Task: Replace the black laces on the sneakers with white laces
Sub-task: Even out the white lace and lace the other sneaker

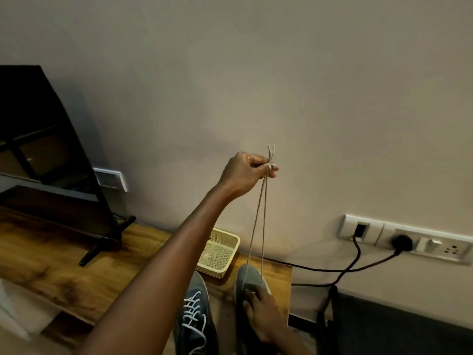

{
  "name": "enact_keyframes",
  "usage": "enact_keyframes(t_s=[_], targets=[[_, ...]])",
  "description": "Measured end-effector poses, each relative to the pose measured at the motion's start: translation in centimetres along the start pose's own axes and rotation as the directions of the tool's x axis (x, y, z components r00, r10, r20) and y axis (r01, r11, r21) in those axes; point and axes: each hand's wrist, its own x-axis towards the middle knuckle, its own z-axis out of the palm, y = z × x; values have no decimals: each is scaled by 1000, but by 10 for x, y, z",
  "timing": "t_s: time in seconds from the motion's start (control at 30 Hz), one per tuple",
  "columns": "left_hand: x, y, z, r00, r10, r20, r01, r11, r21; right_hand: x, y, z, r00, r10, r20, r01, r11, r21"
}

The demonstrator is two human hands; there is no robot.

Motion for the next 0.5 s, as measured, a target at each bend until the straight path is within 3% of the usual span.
enact_keyframes(t_s=[0.17,0.23,0.37,0.5], targets=[[2,2,3,1000,20,1,-20,1000,8,3,-2,6,998,13,59,-15,999,33],[2,2,6,1000,10,-18,-10,1000,-13,7,3,7,1000,10,-24,-7,994,107],[1,2,10,1000,-3,-15,2,999,-45,12,12,8,924,226,-308,-116,934,337],[1,-2,12,1000,-8,-1,8,999,-43,24,15,6,944,189,-269,-104,948,300]])
